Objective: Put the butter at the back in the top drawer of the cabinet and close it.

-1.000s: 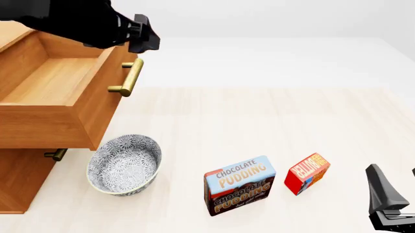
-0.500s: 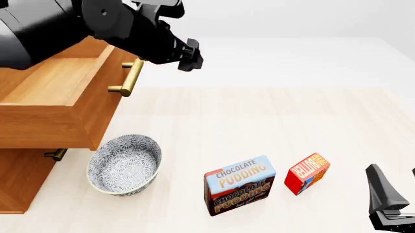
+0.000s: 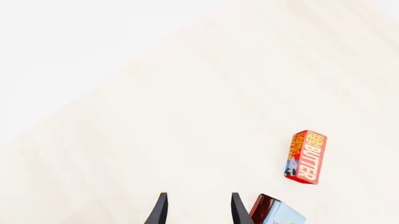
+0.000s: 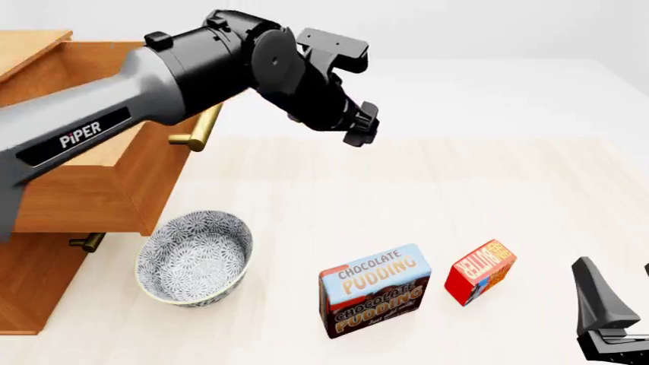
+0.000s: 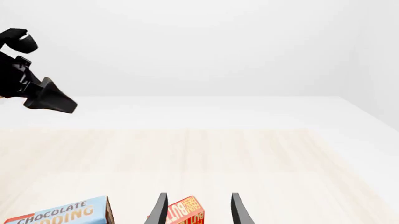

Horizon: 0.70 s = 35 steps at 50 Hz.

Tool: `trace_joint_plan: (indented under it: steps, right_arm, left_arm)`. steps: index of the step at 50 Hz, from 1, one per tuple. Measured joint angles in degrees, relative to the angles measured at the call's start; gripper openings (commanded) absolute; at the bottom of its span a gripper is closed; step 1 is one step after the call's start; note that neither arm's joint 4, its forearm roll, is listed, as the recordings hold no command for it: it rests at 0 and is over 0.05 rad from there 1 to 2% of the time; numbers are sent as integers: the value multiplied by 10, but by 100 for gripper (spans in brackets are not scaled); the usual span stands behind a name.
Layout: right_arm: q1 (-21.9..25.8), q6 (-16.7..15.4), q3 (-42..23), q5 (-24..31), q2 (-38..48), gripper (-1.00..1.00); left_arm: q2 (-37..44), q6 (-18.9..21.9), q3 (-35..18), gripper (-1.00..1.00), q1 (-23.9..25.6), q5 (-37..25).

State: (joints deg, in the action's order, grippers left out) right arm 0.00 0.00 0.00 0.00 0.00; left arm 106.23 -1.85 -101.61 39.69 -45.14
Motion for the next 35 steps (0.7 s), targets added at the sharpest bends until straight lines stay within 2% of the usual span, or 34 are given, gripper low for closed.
trace_joint_plan:
  steps: [21, 35]
  right_arm:
    - [0, 0, 0, 0, 0, 100]
    - [0, 0, 0, 0, 0, 100]
  left_arm:
    - [78, 1, -64, 100, 45, -18]
    - [142, 4, -132, 100, 75, -44]
